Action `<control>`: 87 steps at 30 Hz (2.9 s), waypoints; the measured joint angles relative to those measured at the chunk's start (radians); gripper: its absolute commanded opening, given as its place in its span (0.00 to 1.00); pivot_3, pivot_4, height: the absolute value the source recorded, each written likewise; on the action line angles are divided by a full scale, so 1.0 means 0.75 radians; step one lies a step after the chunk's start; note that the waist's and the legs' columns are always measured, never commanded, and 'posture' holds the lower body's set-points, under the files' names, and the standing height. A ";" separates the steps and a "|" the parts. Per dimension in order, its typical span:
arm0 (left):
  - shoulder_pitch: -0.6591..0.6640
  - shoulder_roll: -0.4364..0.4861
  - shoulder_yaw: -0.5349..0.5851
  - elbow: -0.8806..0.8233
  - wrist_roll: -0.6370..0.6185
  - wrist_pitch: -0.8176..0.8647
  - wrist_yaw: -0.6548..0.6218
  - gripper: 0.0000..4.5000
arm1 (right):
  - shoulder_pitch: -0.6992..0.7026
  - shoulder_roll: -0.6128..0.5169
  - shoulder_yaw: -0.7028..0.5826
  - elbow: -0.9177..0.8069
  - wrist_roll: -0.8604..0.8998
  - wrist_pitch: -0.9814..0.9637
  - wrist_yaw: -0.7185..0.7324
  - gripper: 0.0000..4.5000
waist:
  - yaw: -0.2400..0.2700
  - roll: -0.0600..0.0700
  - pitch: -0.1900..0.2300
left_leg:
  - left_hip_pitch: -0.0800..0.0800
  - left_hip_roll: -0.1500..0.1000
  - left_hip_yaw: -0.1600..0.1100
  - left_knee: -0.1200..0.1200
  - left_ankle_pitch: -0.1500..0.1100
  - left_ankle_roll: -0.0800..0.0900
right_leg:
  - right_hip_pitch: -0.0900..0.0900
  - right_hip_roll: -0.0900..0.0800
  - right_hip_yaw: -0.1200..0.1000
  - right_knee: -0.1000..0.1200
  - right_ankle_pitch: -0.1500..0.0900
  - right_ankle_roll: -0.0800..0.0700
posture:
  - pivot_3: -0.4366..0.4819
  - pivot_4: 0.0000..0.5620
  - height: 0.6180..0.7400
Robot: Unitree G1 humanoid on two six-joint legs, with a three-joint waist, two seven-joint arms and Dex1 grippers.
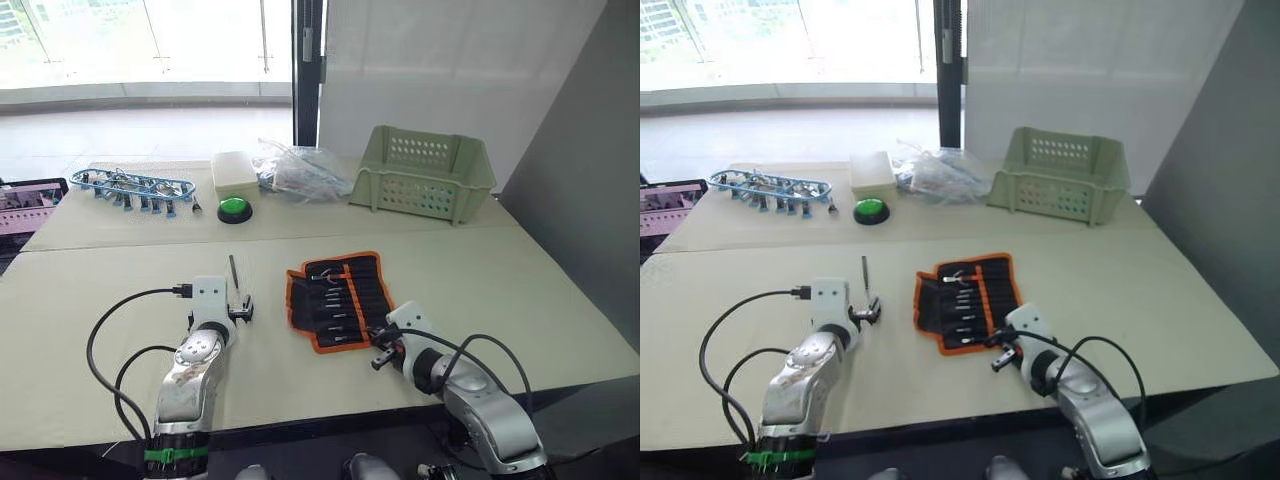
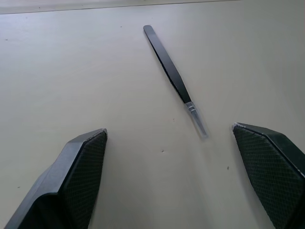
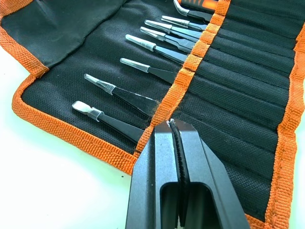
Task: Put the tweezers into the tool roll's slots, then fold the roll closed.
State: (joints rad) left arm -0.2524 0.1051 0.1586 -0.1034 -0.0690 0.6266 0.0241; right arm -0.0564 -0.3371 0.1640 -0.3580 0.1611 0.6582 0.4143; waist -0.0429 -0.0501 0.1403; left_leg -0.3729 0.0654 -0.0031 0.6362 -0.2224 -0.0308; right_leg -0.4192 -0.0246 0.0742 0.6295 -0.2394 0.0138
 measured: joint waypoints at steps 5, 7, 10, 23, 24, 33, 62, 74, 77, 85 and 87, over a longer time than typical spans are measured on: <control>-0.151 -0.040 -0.005 0.242 0.026 -0.110 0.054 0.99 | -0.002 -0.005 -0.010 0.003 0.000 0.002 -0.006 0.00 | 0.009 0.005 -0.002 | 0.002 -0.002 -0.001 0.000 -0.004 -0.006 | 0.003 0.000 0.000 0.000 0.000 0.000 | 0.48 0.27 0.87; -0.192 -0.045 -0.009 0.317 0.040 -0.143 0.063 0.87 | -0.004 -0.005 -0.012 0.004 0.000 0.002 -0.006 0.00 | 0.011 0.006 -0.004 | 0.003 -0.002 -0.001 0.000 -0.004 -0.006 | 0.004 -0.001 0.000 -0.001 0.000 0.000 | 0.48 0.27 0.87; -0.231 -0.049 -0.001 0.385 0.041 -0.172 0.072 0.67 | -0.003 -0.005 -0.014 0.003 0.000 0.003 -0.005 0.00 | 0.012 0.008 -0.004 | 0.004 -0.003 -0.002 0.000 -0.006 -0.010 | 0.007 -0.001 0.000 -0.001 0.000 0.000 | 0.48 0.27 0.87; -0.236 -0.048 0.000 0.423 0.044 -0.214 0.072 0.00 | 0.008 -0.007 -0.022 -0.004 -0.002 0.008 -0.010 0.00 | 0.012 0.009 -0.005 | 0.007 -0.008 -0.006 0.000 -0.007 -0.011 | 0.013 -0.005 -0.002 -0.008 0.000 0.001 | 0.48 0.27 0.87; -0.236 -0.048 0.000 0.423 0.044 -0.218 0.072 0.00 | 0.009 -0.006 -0.022 -0.004 -0.002 0.008 -0.011 0.00 | 0.012 0.009 -0.005 | 0.007 -0.008 -0.007 0.000 -0.007 -0.011 | 0.012 -0.005 -0.002 -0.009 0.000 0.001 | 0.48 0.27 0.87; -0.230 -0.021 -0.006 0.418 0.049 -0.246 0.063 0.00 | 0.005 -0.003 -0.020 -0.003 -0.002 0.008 -0.011 0.00 | 0.007 0.010 -0.005 | 0.006 -0.009 -0.013 0.000 -0.007 -0.011 | 0.010 -0.004 -0.005 -0.015 0.000 0.001 | 0.48 0.27 0.87; -0.119 0.393 -0.163 -0.092 -0.180 -0.373 -0.706 0.00 | 0.002 0.017 0.013 -0.027 0.010 0.004 -0.007 0.00 | -0.035 0.001 0.005 | -0.014 -0.006 -0.012 -0.005 0.000 0.000 | -0.006 -0.001 -0.002 -0.015 0.004 0.004 | 0.48 0.27 0.87; -0.126 0.554 -0.215 -0.184 -0.500 -0.163 -1.130 0.00 | 0.032 0.048 0.013 -0.052 0.010 0.004 -0.046 0.00 | -0.036 0.002 0.007 | -0.014 -0.003 -0.011 -0.006 0.000 0.000 | -0.007 0.000 -0.002 -0.015 0.003 0.003 | 0.48 0.27 0.87; -0.131 0.628 -0.270 -0.185 -0.507 -0.104 -1.193 0.00 | 0.039 0.048 0.013 -0.060 0.010 0.004 -0.058 0.00 | -0.035 0.003 0.008 | -0.014 -0.003 -0.011 -0.006 0.000 0.000 | -0.008 0.000 -0.002 -0.015 0.003 0.002 | 0.48 0.27 0.87; -0.343 0.806 -0.529 -0.164 -0.356 0.089 -1.281 0.00 | 0.043 0.049 0.014 -0.067 0.012 0.004 -0.064 0.00 | -0.035 0.003 0.009 | -0.015 -0.003 -0.010 -0.008 0.000 0.000 | -0.008 0.000 -0.002 -0.019 0.003 0.002 | 0.48 0.27 0.87; -0.377 0.822 -0.583 -0.165 -0.331 0.124 -1.305 0.00 | 0.048 0.049 0.015 -0.074 0.012 0.004 -0.064 0.00 | -0.036 0.003 0.009 | -0.014 -0.003 -0.009 -0.010 0.000 0.001 | -0.008 0.001 -0.001 -0.020 0.003 0.002 | 0.48 0.27 0.87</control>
State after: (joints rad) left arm -0.5355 0.7214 -0.2788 -0.2272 -0.3176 0.7194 -0.9547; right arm -0.0202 -0.3006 0.1751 -0.4132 0.1702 0.6613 0.3666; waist -0.0701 -0.0482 0.1473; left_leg -0.3837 0.0632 -0.0100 0.6285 -0.2221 -0.0303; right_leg -0.4251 -0.0241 0.0731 0.6149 -0.2371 0.0154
